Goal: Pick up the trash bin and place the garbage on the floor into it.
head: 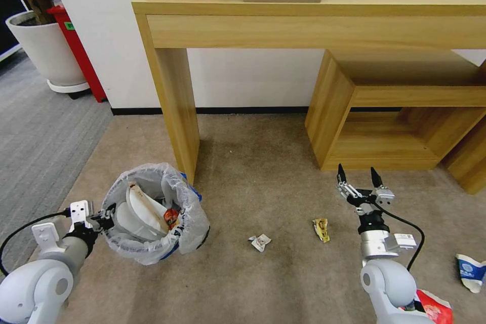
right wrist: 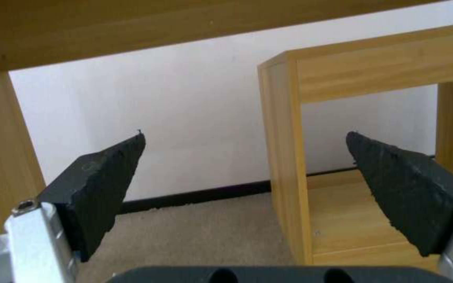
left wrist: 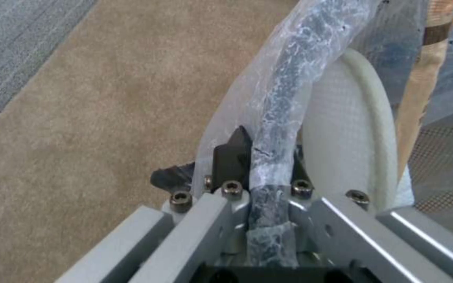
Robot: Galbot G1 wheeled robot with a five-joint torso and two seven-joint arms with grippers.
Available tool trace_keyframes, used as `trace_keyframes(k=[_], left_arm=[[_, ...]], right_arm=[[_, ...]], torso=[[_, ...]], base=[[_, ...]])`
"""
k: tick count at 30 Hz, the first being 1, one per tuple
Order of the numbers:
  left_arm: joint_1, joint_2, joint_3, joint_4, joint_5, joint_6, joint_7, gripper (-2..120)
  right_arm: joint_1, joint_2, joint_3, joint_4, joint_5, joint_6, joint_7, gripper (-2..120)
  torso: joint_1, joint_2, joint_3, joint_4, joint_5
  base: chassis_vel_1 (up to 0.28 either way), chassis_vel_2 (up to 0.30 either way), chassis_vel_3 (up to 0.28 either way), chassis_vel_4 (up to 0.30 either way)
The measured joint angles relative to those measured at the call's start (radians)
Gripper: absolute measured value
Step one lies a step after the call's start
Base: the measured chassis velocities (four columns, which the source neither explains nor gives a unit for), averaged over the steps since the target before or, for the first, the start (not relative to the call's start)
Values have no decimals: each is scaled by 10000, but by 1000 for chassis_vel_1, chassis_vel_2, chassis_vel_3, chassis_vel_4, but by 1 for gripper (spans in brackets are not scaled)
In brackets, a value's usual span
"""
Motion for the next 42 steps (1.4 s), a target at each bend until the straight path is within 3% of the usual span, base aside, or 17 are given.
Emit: trace_keyframes(k=[17,24,28,30,31,32,34,35,36,39,42], left_arm=[[14,-45,-5,37,46,-12,7,0],[32,-48,-9,58,67,-27,12,0],[40,-26,-30,87,73,-33,15,0],[28,-20,-33,100,73,-33,11,0],[12,-23,-33,124,74,-34,-4,0],[12,-23,-33,124,74,-34,-4,0],[5,-39,-34,172,114,-34,-13,0],[-27,-53,-3,244,153,-34,-15,0],[-27,-53,-3,244,153,-34,-15,0],[-195,-93,152,438,225,-35,-21,0],[-212,-172,183,520,307,-54,-6,0]], right_arm=[[54,-31,-170,-135,87,131,-71,100],[173,-219,-757,-175,443,-460,427,100],[291,-674,-1800,-166,1272,-1541,1274,100],[473,-1019,-2537,-104,2103,-2576,2118,100],[726,-1347,-3139,-49,3058,-3654,2840,100],[726,-1347,-3139,-49,3058,-3654,2840,100],[1135,-1825,-3777,-28,4079,-4782,3735,100],[1609,-2416,-4370,-69,4939,-5840,4589,100],[1609,-2416,-4370,-69,4939,-5840,4589,100],[2363,-3479,-5186,-253,6348,-7286,5385,100],[2744,-3863,-5604,-324,7207,-8034,5574,100]], torso=[[0,0,1,0,1],[0,0,1,-1,-1],[0,0,1,0,-1],[0,0,1,-1,0],[0,0,1,0,3],[0,0,1,0,3],[0,0,1,0,0],[0,0,1,3,4],[0,0,1,3,4],[0,0,1,-1,-4],[1,0,1,-3,2]], base=[[-57,63,61,-55],[0,0,0,0],[0,0,0,0],[0,0,0,0],[0,0,0,0],[0,0,0,0],[0,0,0,0],[0,0,0,0],[0,0,0,0],[0,0,0,0],[0,0,0,0]])
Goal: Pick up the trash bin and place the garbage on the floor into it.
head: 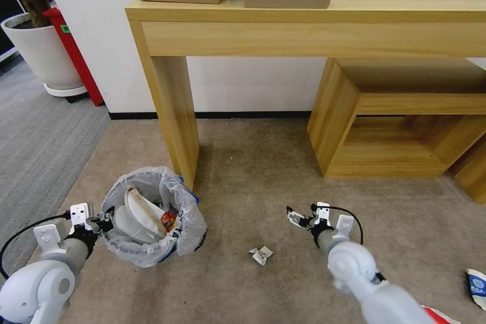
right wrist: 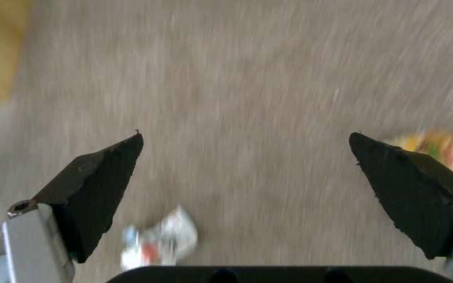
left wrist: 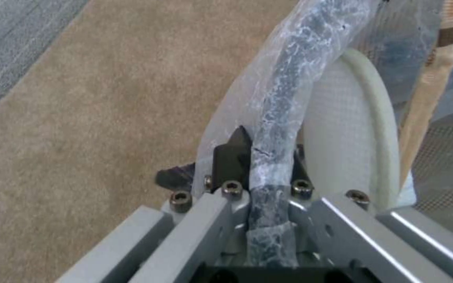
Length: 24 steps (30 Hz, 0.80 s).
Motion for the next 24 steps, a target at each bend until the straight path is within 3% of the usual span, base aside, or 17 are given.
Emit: trace_keyframes(k=[5,11,14,24], left_arm=[[-24,-231,55,148,260,-40,33,0],[-110,-515,122,232,486,-45,31,0],[-109,-625,101,240,539,-47,29,0],[76,-938,-50,155,676,-184,103,0]], right_arm=[[744,-145,-953,-234,1415,-1323,693,100],[1774,29,-2720,-868,1484,-2326,613,100],[2330,-15,-3695,-1089,1229,-2462,294,100],[3502,345,-5407,-2171,145,-2433,-301,97]], torso=[[-1,-1,0,4,-2],[0,0,0,3,-3],[0,0,0,3,-2],[0,0,0,3,-3]], base=[[0,0,0,0],[0,0,0,0],[0,0,0,0],[0,0,0,0]])
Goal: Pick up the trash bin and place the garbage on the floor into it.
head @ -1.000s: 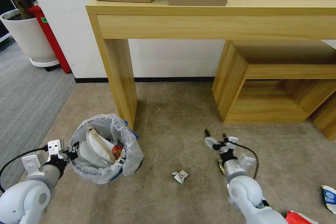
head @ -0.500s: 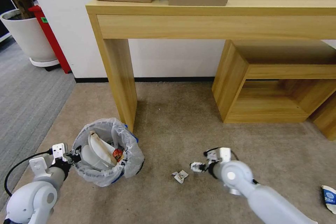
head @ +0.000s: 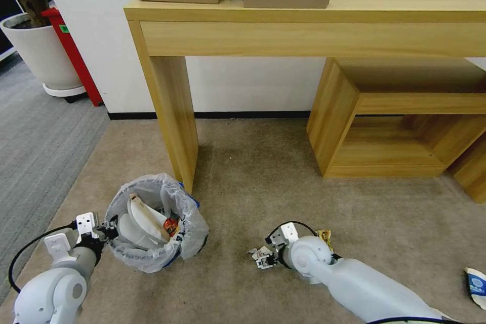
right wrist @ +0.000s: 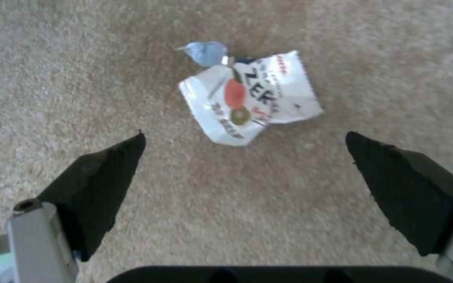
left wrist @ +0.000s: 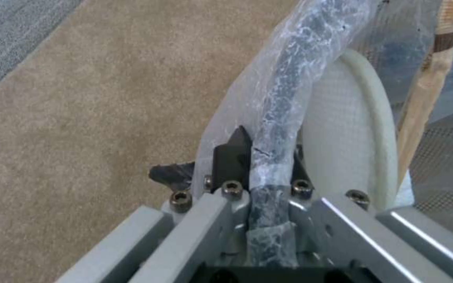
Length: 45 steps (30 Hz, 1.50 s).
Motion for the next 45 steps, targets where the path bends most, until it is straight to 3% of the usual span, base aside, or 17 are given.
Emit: trace_keyframes(k=[9,16,19,23,30,39,45], left_arm=[[77,-110,-75,-165,-14,-12,3,0],[148,-155,-119,-205,-14,-75,21,0],[150,-143,-153,-237,-35,-78,21,0],[149,-131,-160,-262,-64,-79,20,0],[168,-142,-179,-263,-71,-129,16,0],[128,-94,-199,-209,-116,-137,5,0],[53,-94,-175,-119,-115,-139,-7,0]], right_arm=[[758,629,-1168,-1026,-652,495,-456,86],[999,847,-1504,-1466,-936,864,-645,82],[1007,910,-1579,-1561,-1023,889,-634,72],[1013,978,-1649,-1655,-1070,974,-589,68],[1013,1114,-1790,-1955,-1229,1099,-546,47],[940,1064,-1843,-2060,-1338,1232,-554,11],[924,737,-1684,-1712,-1227,1286,-545,0]], torso=[[0,0,-1,0,0],[0,0,-1,0,0],[-1,0,-1,0,0],[-1,0,-1,0,0],[-1,0,-1,0,0],[-1,0,-1,1,2],[-1,0,-1,0,1]], base=[[0,0,0,0],[0,0,0,0],[0,0,0,0],[0,0,0,0],[0,0,0,0],[0,0,0,0],[0,0,0,0]])
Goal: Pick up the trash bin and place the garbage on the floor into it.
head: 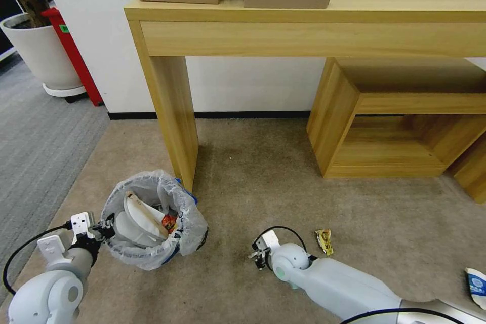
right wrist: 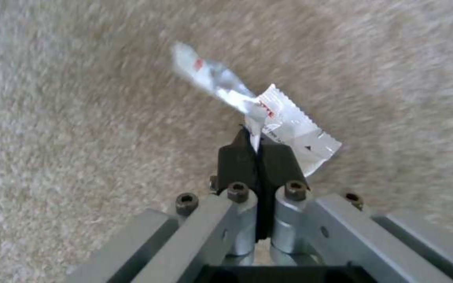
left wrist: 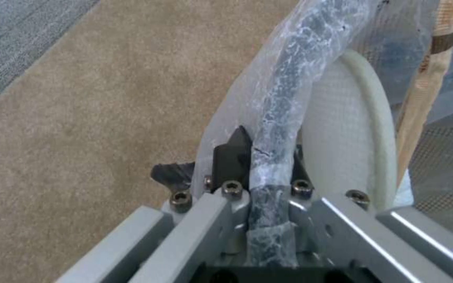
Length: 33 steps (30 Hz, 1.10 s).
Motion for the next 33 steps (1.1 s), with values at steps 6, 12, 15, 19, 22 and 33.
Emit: trace_keyframes(k=[6,12,15,19,22,33], left_arm=[[-72,90,26,67,-18,15,-27,0],[-70,145,44,69,-38,57,-41,0],[-77,157,81,56,-39,90,-45,0],[-121,111,156,-19,-34,161,-86,0],[-121,75,199,-112,-5,220,-145,0],[-117,-58,195,-403,-14,345,-227,0]], right_arm=[[-320,-788,1028,1131,138,678,-420,0],[-487,-1573,2470,2712,-52,3010,-2659,0],[-352,-1850,2868,3428,-64,4360,-3928,0],[127,-2075,3021,4298,53,5974,-5847,0],[710,-2092,2366,4815,488,6895,-6717,0],[3222,-1354,-1015,5019,2118,6404,-5632,0]], torso=[[0,0,0,-1,2],[0,0,0,-1,0],[0,0,0,-1,0],[0,0,0,0,0],[0,0,0,-1,0],[0,0,1,1,-3]], base=[[0,0,0,0],[0,0,0,0],[0,0,0,0],[0,0,0,0],[0,0,0,0],[0,0,0,0]])
